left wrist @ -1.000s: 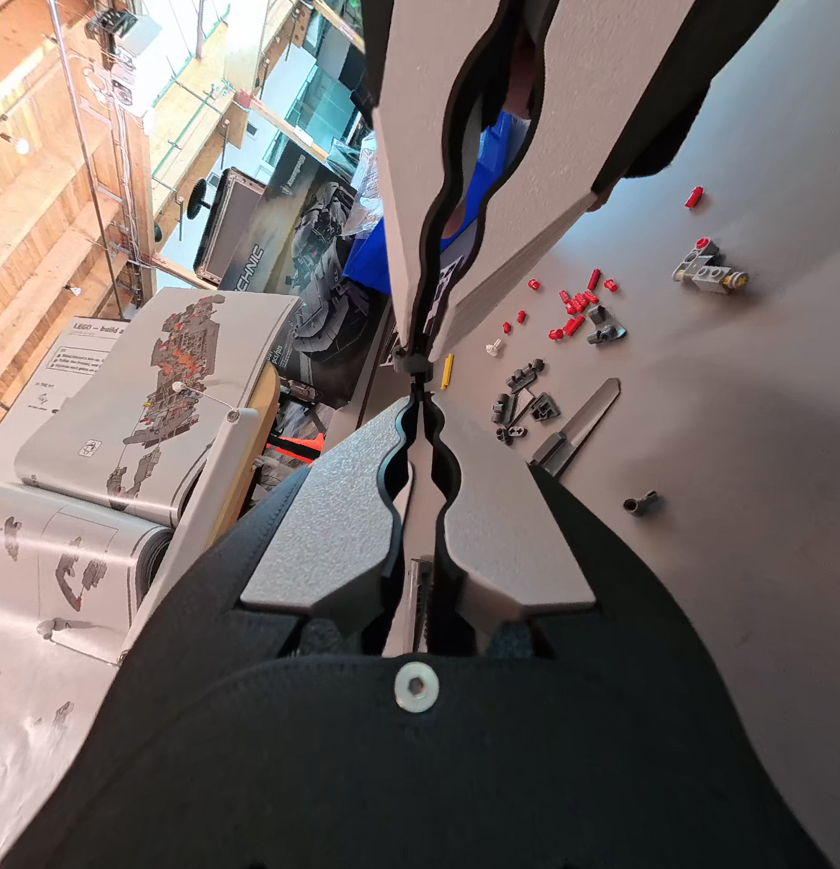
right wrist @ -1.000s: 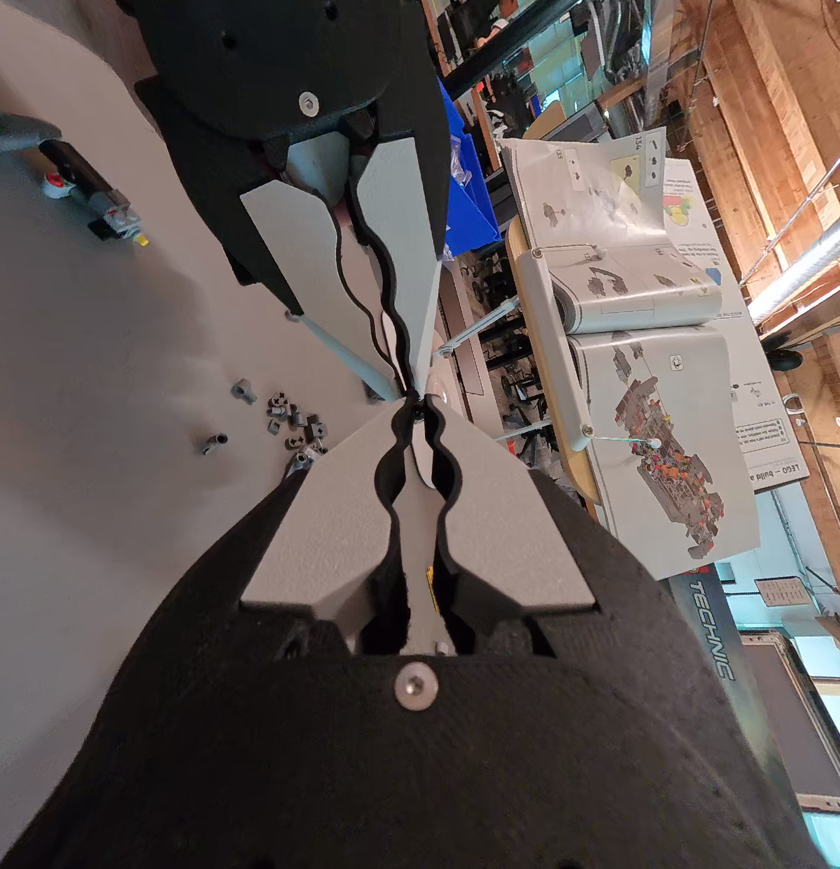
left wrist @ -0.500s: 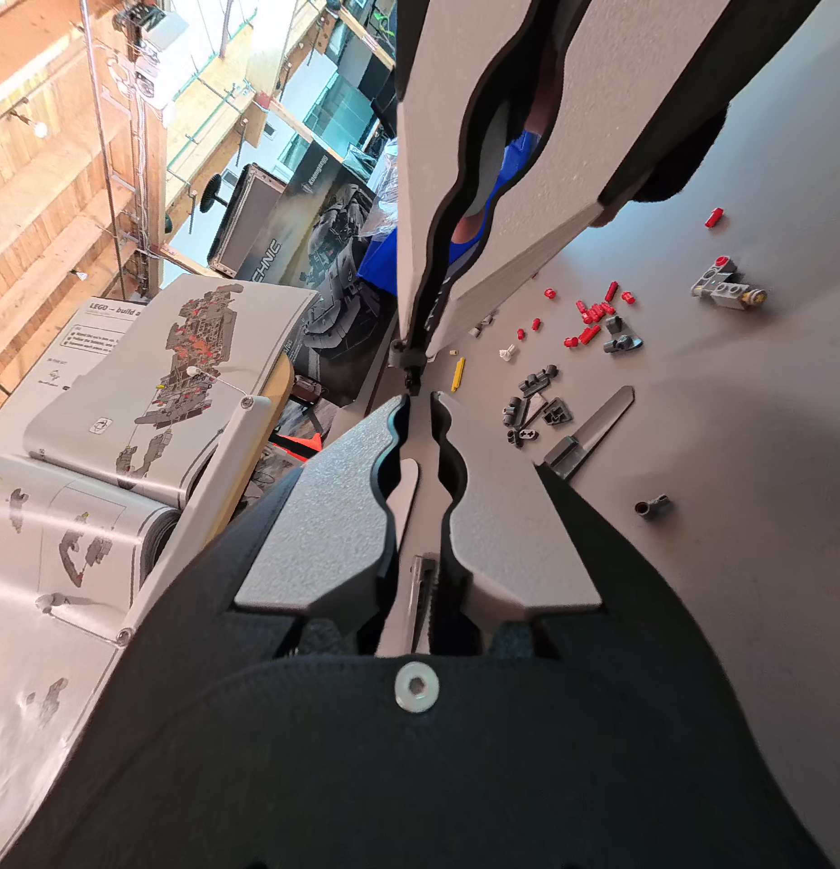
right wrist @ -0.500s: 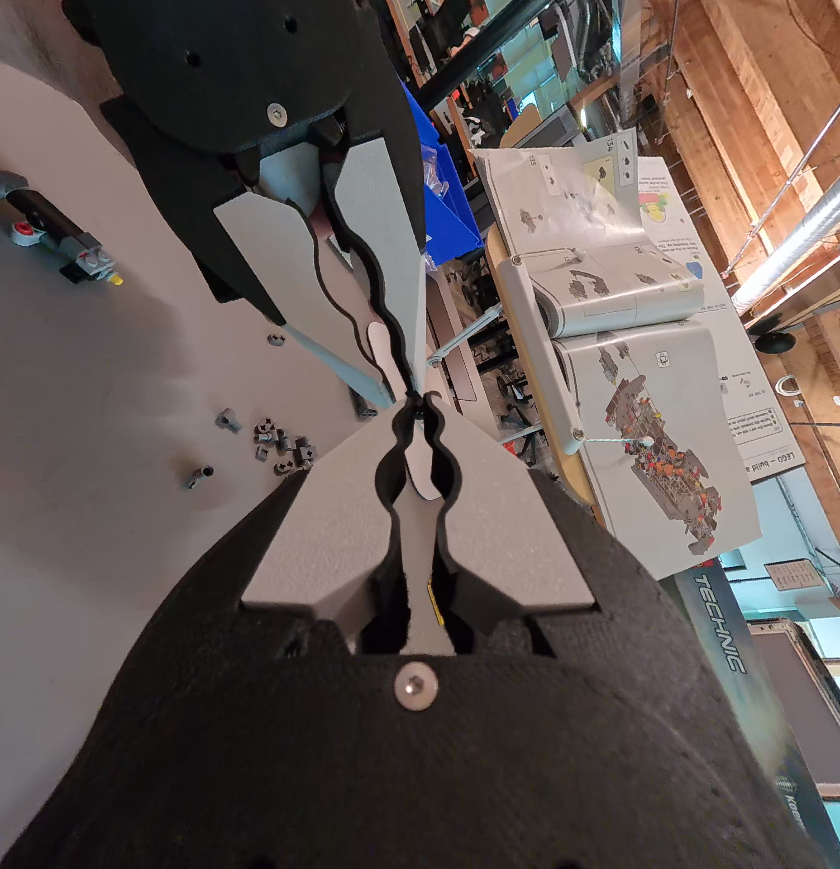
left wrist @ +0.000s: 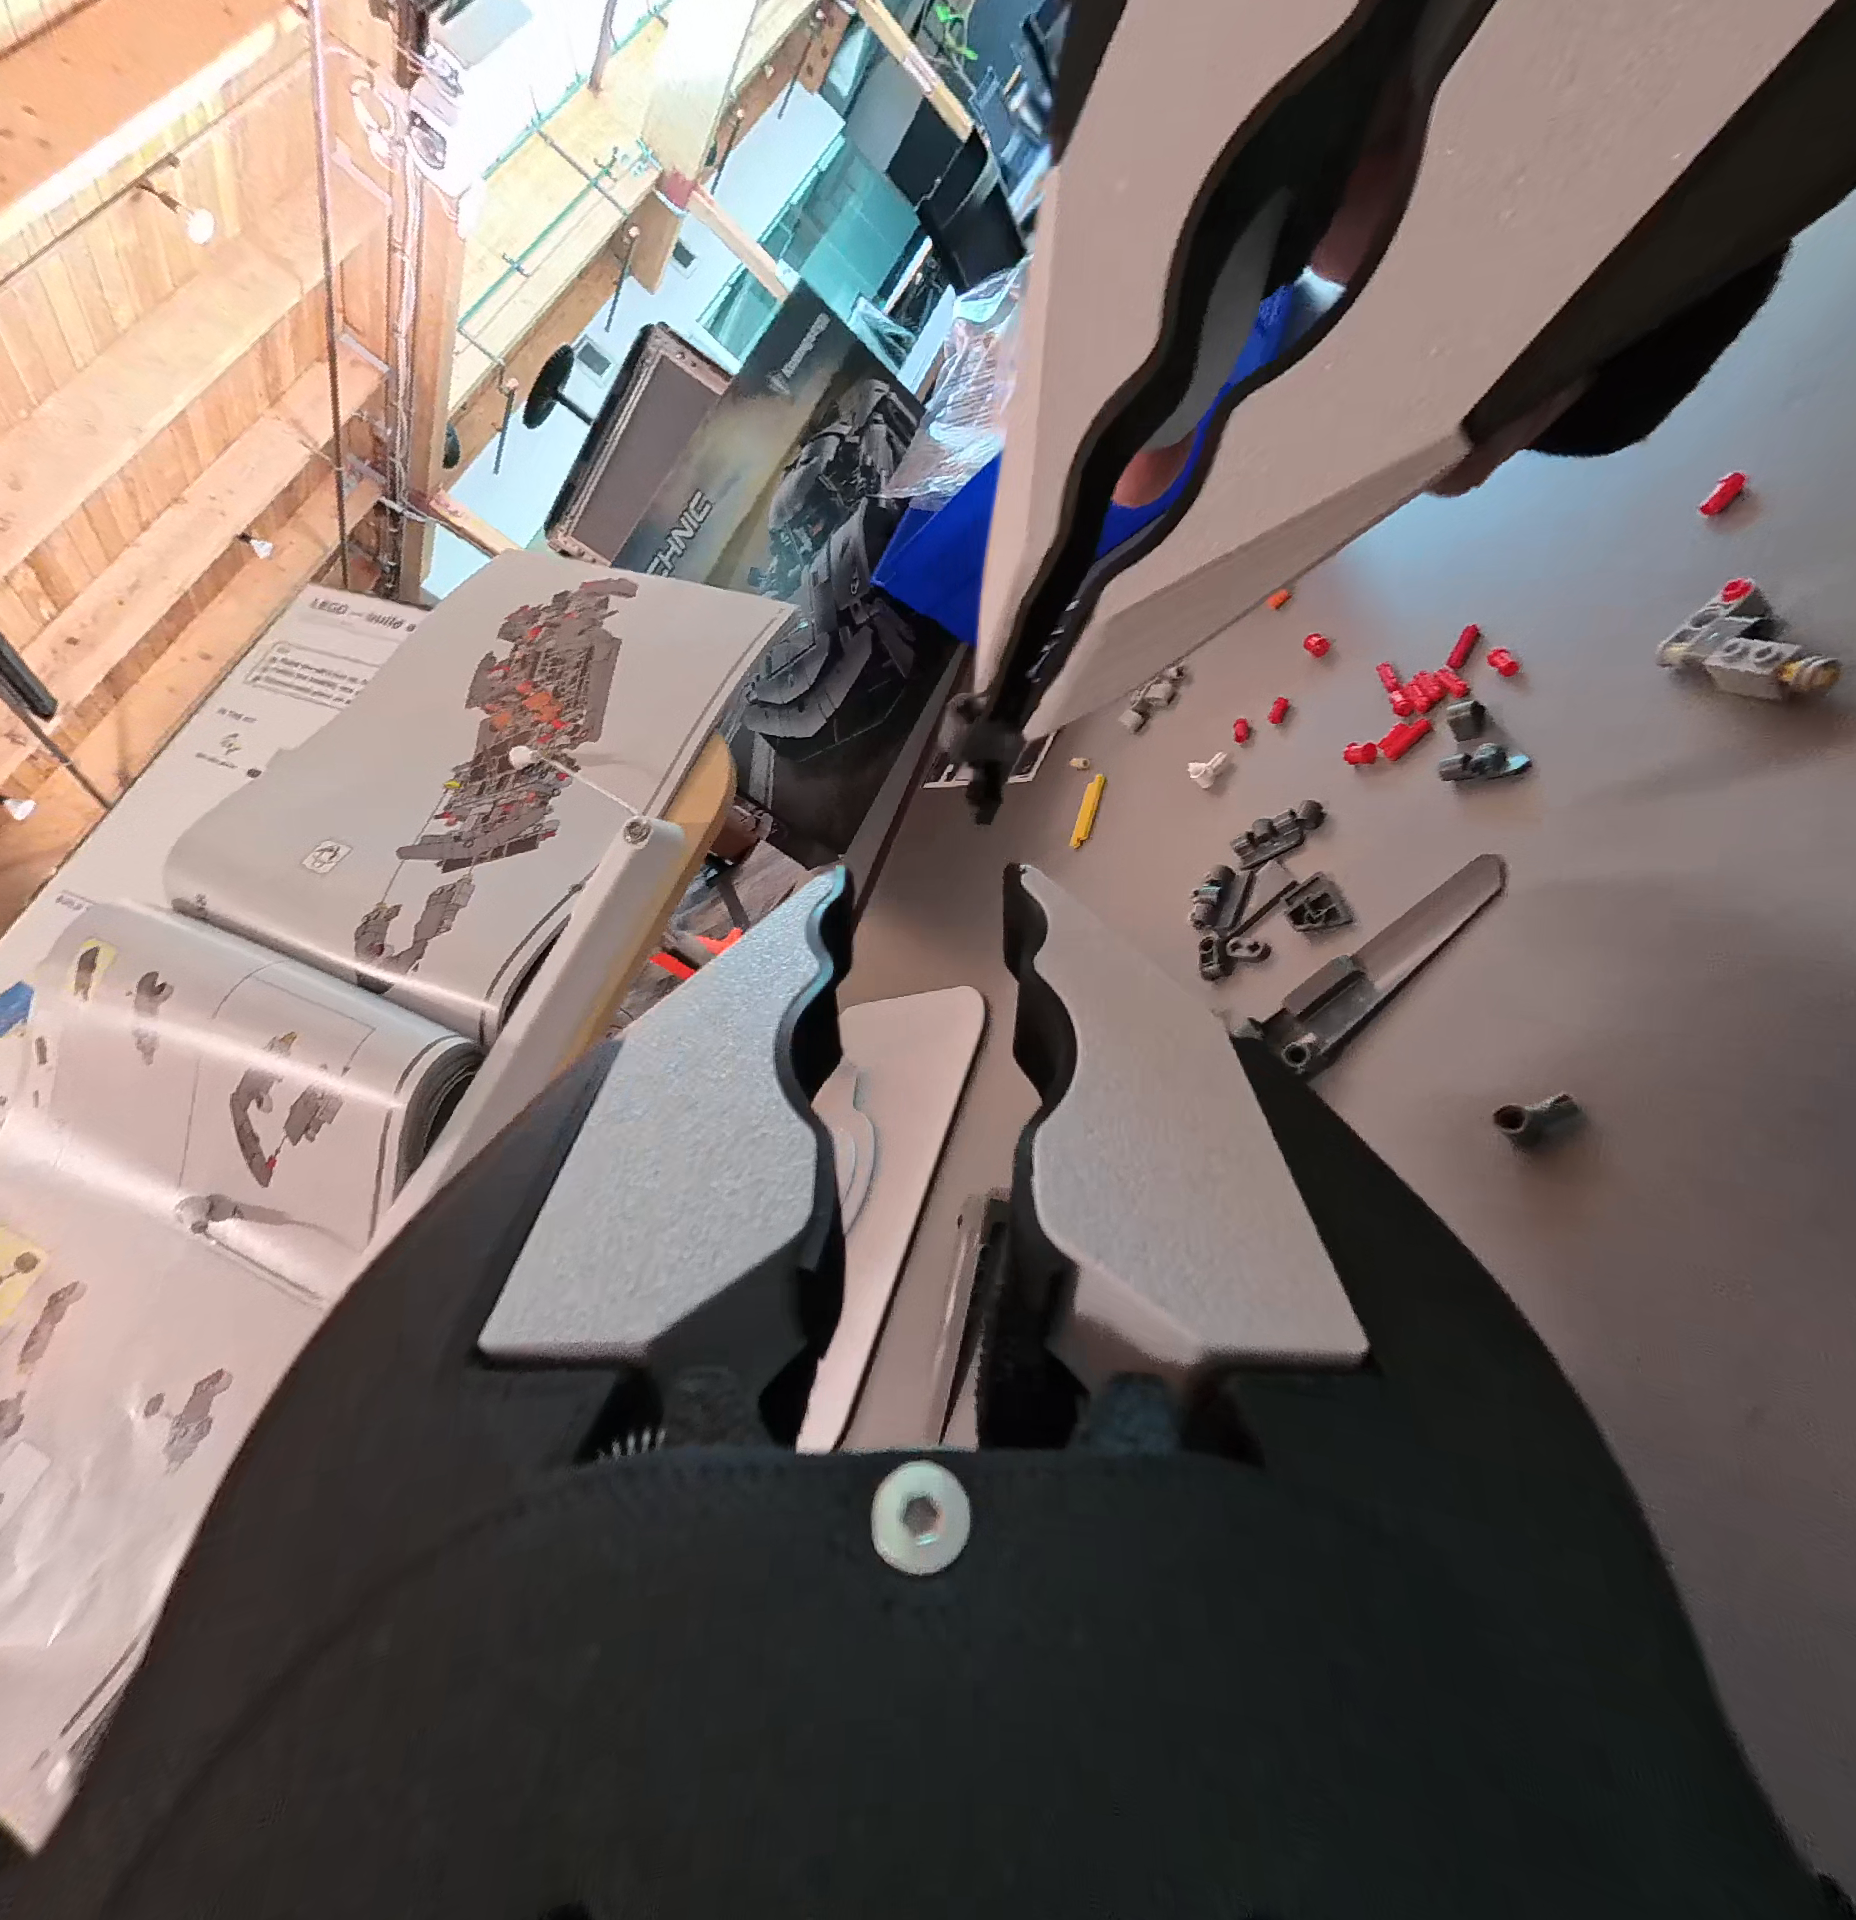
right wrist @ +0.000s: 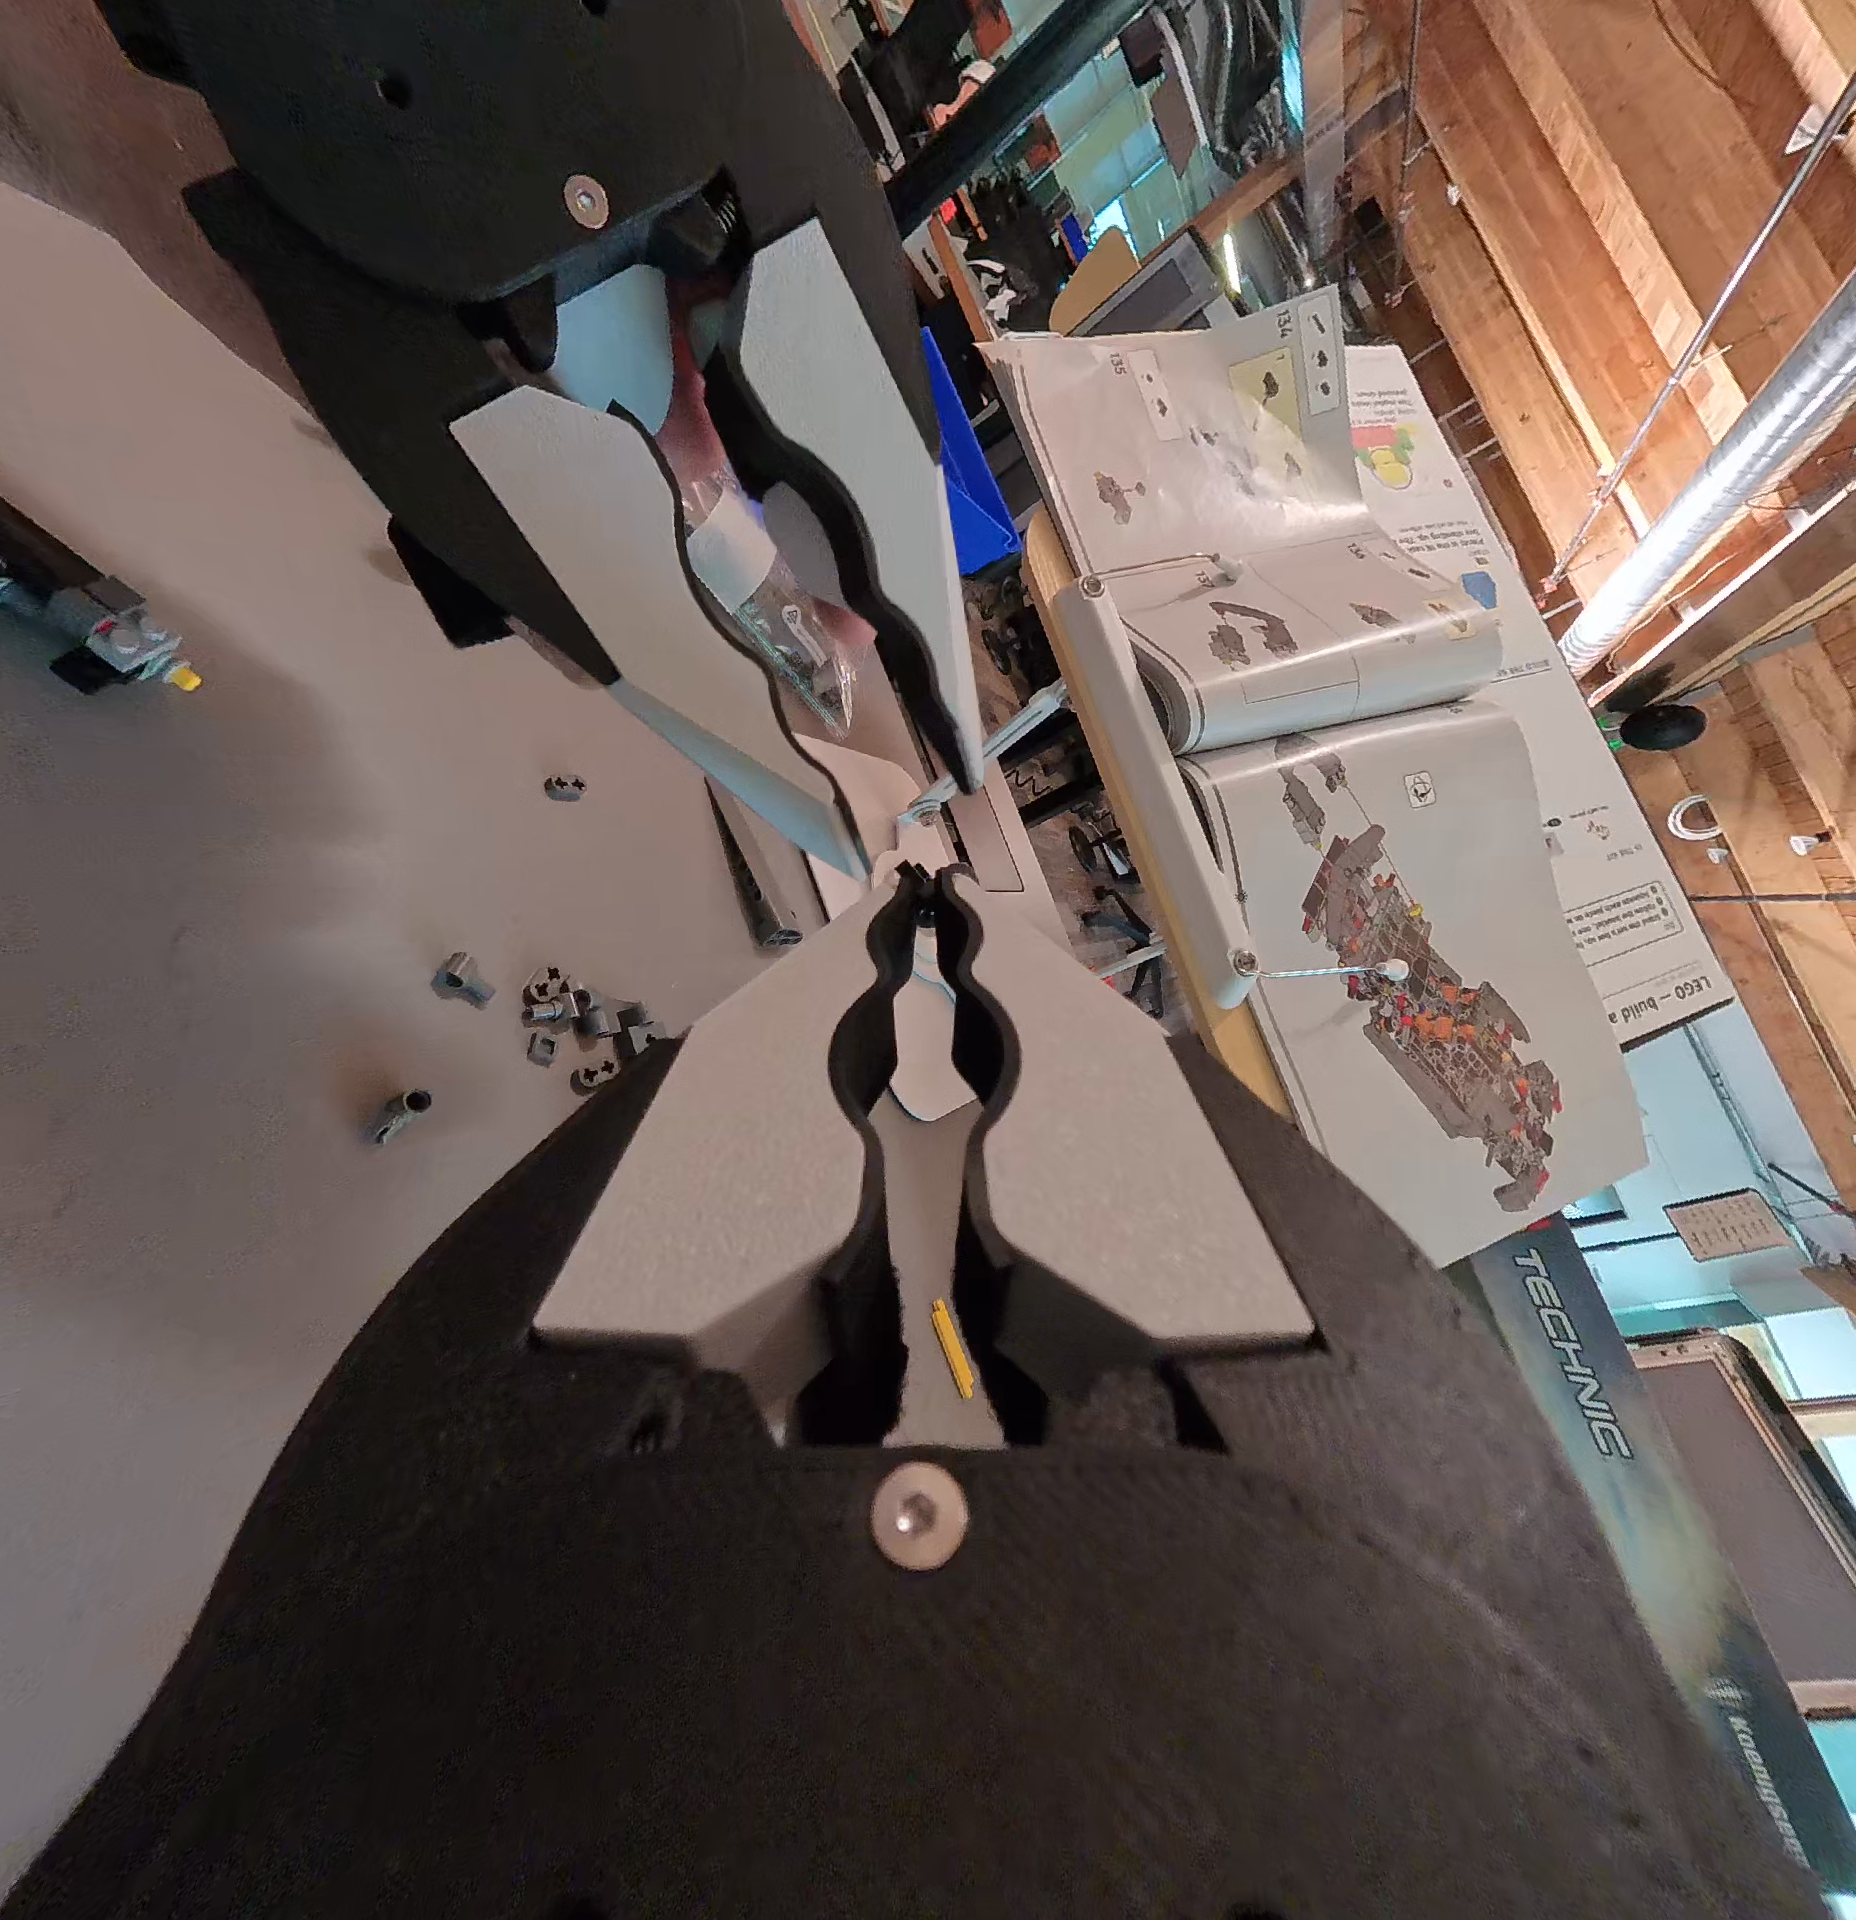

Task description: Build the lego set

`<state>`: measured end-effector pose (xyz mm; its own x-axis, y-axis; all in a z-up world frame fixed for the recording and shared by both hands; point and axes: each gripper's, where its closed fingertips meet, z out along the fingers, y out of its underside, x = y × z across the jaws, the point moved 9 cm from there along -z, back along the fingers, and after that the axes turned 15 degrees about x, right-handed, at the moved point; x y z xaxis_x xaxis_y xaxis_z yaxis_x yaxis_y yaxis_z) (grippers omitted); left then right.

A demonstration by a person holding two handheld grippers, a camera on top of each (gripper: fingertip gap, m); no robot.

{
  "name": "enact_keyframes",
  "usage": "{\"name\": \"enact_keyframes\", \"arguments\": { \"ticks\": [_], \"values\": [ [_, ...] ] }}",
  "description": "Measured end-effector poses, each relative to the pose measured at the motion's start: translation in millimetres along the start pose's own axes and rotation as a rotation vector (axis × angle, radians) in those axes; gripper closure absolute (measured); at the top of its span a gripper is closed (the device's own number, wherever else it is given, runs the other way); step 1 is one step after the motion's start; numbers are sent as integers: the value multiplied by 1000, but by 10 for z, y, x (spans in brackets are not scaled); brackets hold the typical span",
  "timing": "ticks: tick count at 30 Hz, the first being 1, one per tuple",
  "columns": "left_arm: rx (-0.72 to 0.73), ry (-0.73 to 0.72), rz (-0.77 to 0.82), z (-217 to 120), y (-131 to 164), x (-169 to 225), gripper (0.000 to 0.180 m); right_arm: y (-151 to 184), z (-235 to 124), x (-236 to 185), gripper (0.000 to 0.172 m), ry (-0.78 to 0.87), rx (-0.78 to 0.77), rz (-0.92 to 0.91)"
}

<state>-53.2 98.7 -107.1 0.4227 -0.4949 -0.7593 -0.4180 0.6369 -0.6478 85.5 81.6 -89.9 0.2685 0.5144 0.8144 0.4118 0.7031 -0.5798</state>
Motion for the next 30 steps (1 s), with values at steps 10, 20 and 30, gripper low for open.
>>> {"name": "enact_keyframes", "arguments": {
  "ticks": [10,20,30],
  "values": [
    [0,-85,-19,-97,43,-154,148,-6,68,48,172,30,17,32],
    [-26,-138,-76,-214,203,-268,145,9,259,45,171,49,95,118],
    [-77,-147,-69,-235,307,-314,144,124,494,74,171,69,174,165]
  ]
}}
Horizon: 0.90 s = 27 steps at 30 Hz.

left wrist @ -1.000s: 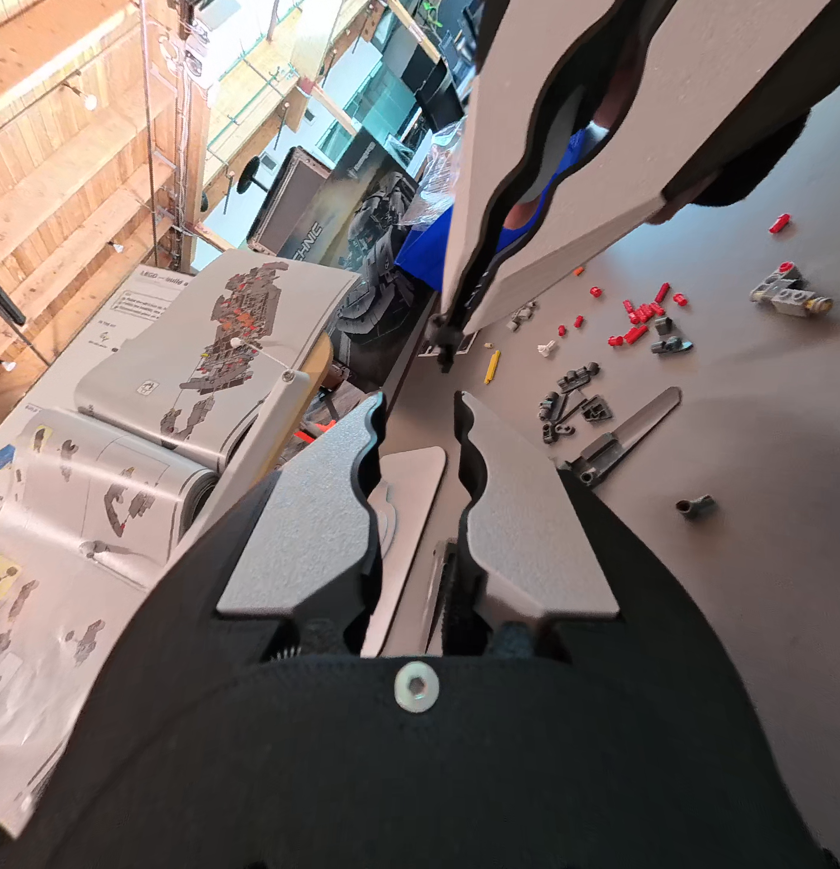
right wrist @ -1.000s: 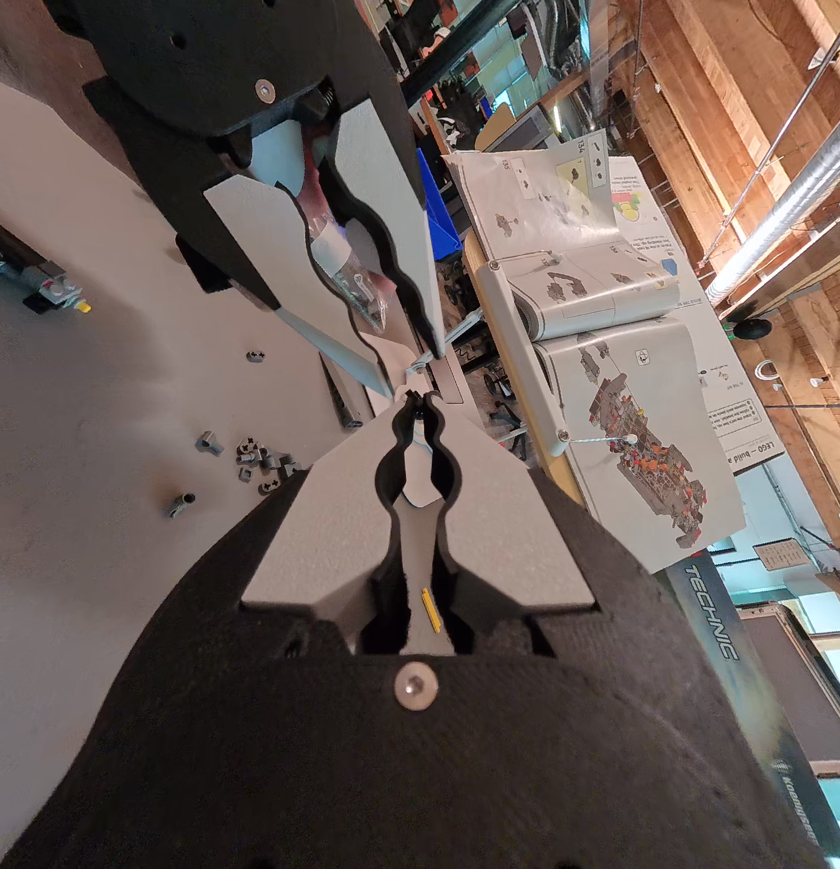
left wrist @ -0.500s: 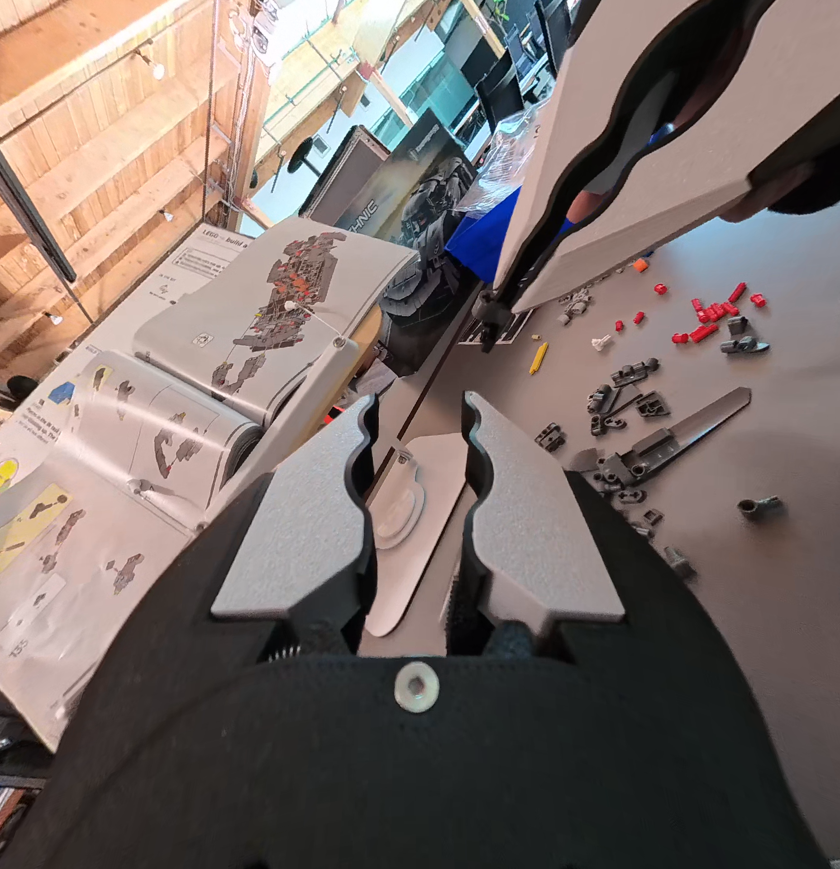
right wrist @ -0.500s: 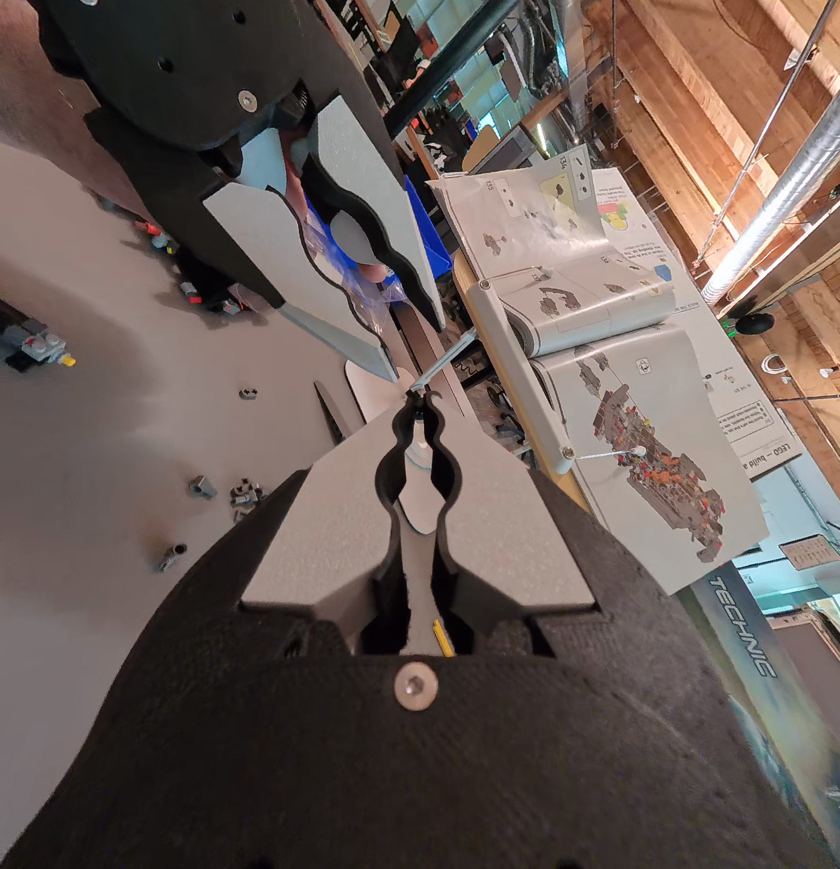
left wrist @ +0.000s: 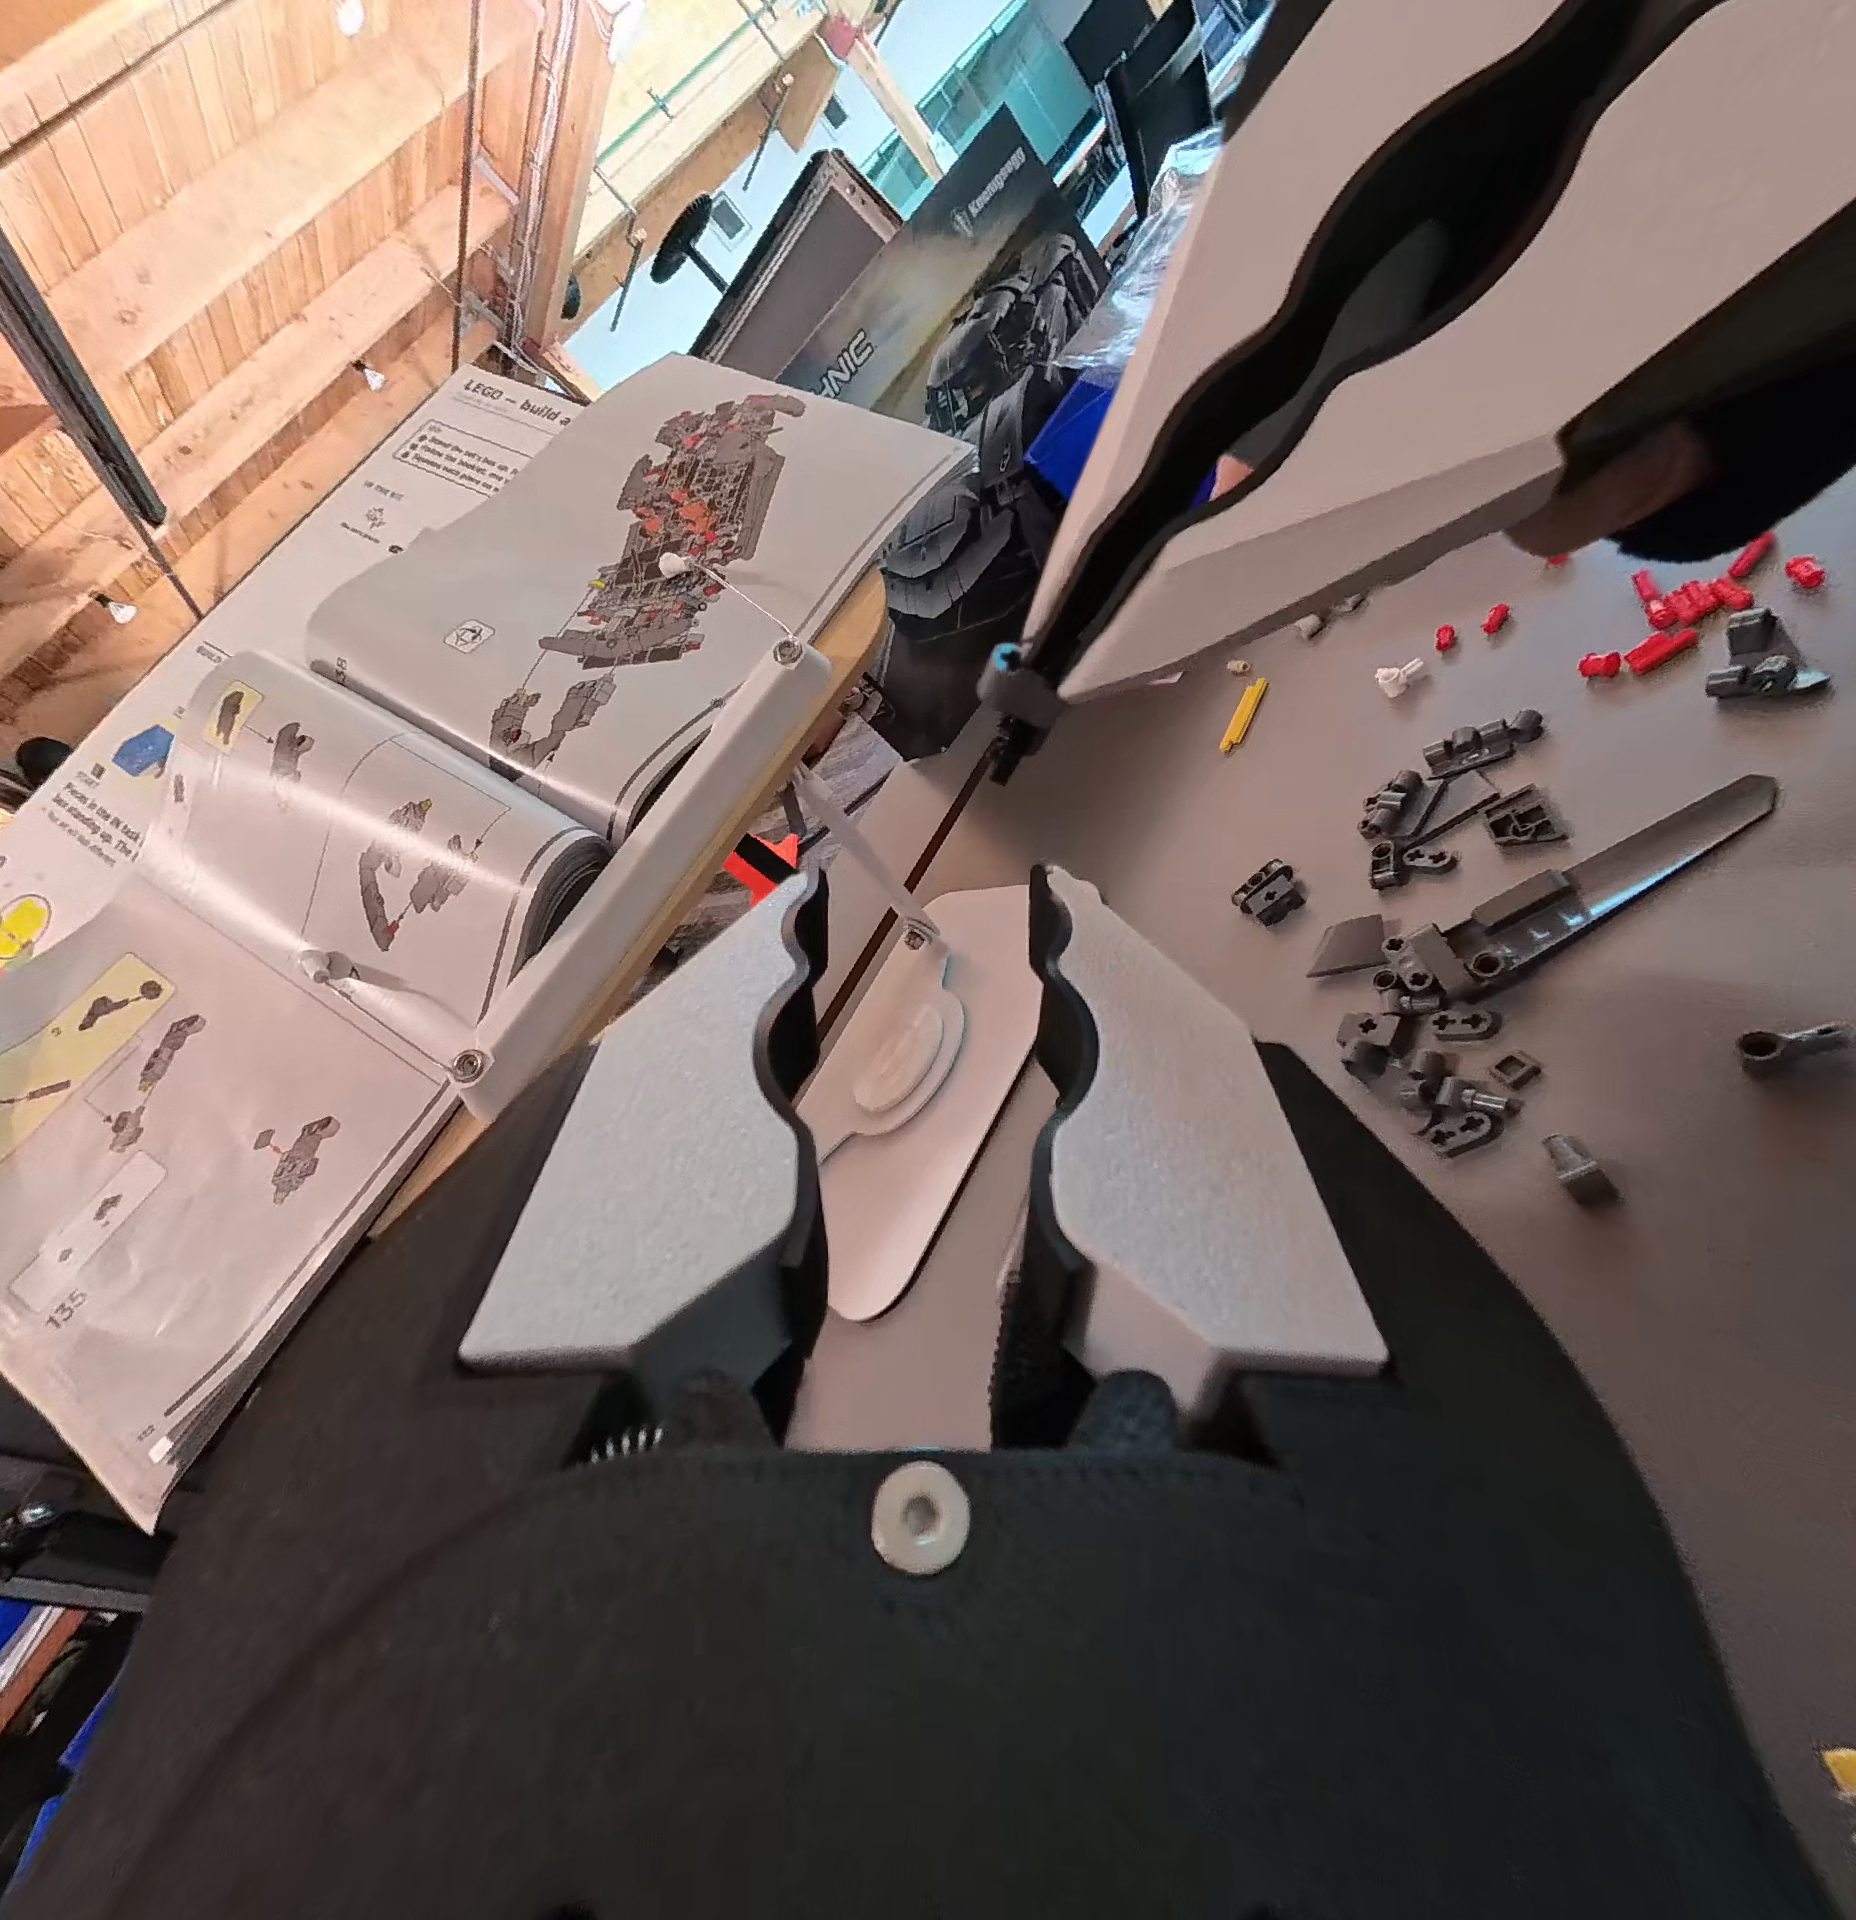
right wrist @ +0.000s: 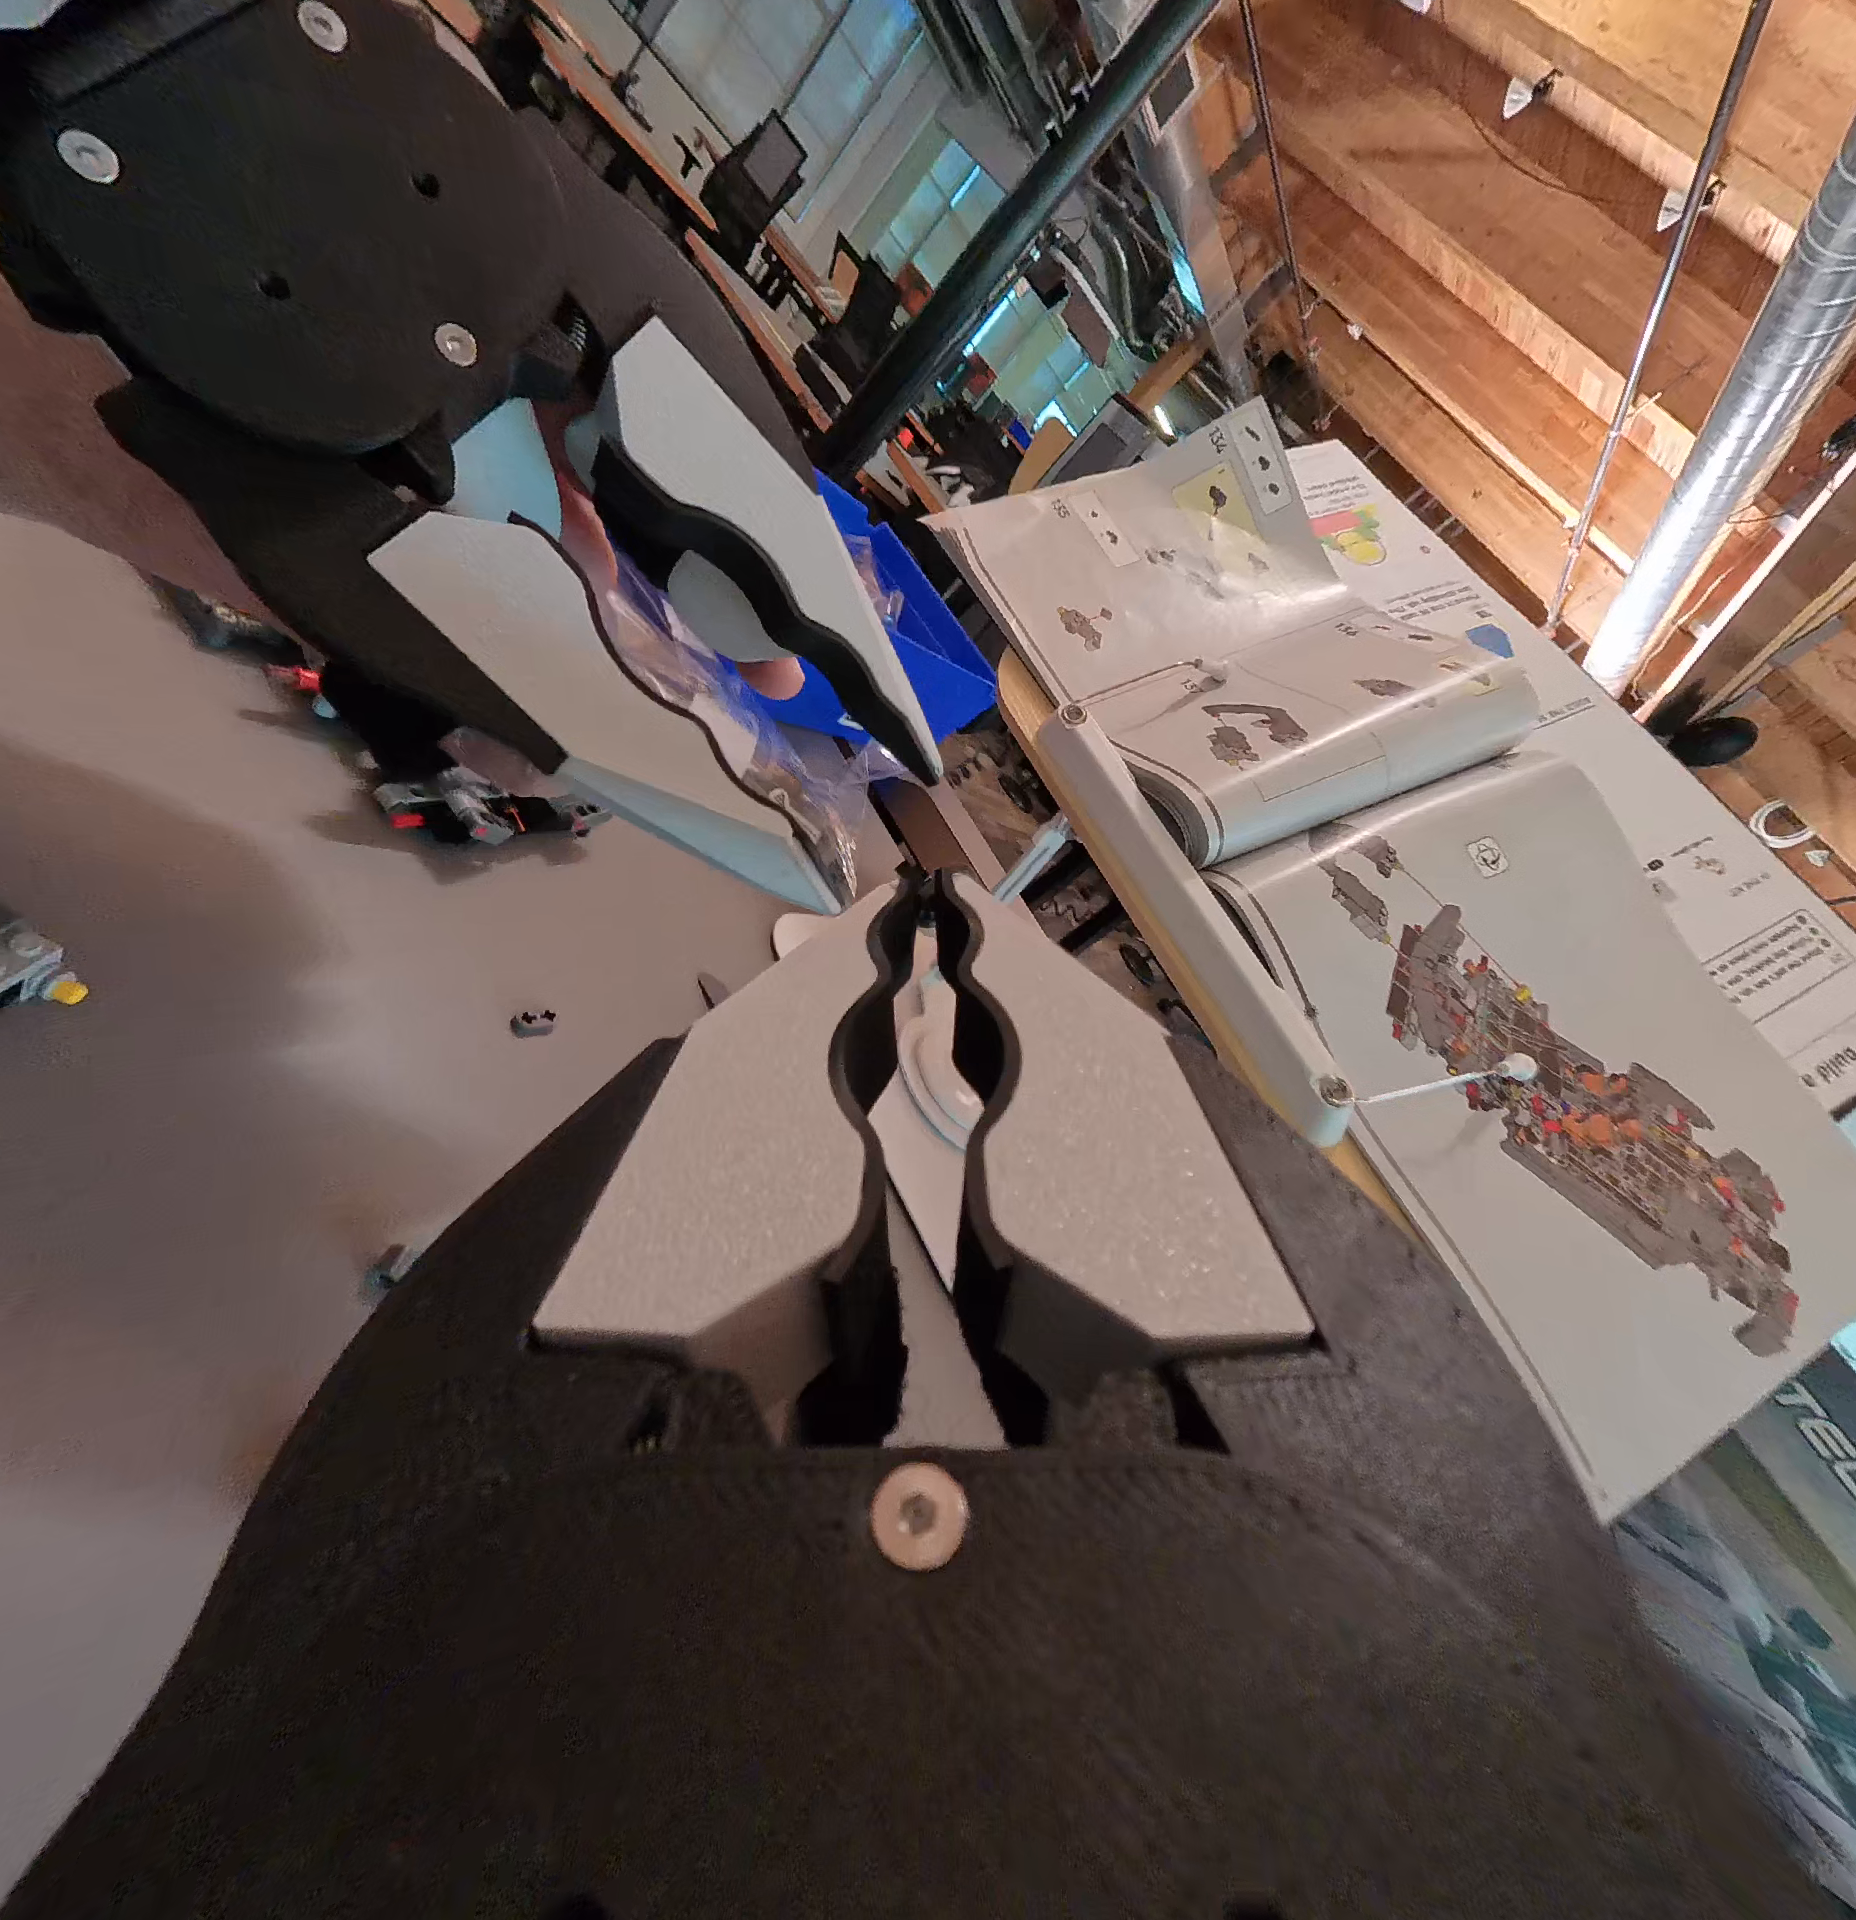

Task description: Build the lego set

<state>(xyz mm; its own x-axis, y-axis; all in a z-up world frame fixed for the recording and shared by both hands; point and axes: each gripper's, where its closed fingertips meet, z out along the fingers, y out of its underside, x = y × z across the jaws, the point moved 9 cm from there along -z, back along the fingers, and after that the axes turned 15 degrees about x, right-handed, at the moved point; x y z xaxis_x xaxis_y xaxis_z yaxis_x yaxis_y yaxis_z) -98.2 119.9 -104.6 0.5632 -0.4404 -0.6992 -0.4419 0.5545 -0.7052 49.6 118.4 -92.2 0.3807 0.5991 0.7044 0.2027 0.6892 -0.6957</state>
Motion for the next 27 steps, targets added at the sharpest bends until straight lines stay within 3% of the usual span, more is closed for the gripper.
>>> {"name": "enact_keyframes", "arguments": {
  "ticks": [7,14,23,27],
  "values": [
    [-35,-17,-16,-14,59,-44,141,129,110,25,171,-15,113,97],
    [-24,-16,-33,-45,61,-84,142,127,65,46,172,5,155,78],
    [36,-21,56,-7,-45,31,150,131,73,1,171,-2,151,47],
    [35,-36,134,16,-71,82,163,124,86,-36,171,-20,152,47]
  ]
}}
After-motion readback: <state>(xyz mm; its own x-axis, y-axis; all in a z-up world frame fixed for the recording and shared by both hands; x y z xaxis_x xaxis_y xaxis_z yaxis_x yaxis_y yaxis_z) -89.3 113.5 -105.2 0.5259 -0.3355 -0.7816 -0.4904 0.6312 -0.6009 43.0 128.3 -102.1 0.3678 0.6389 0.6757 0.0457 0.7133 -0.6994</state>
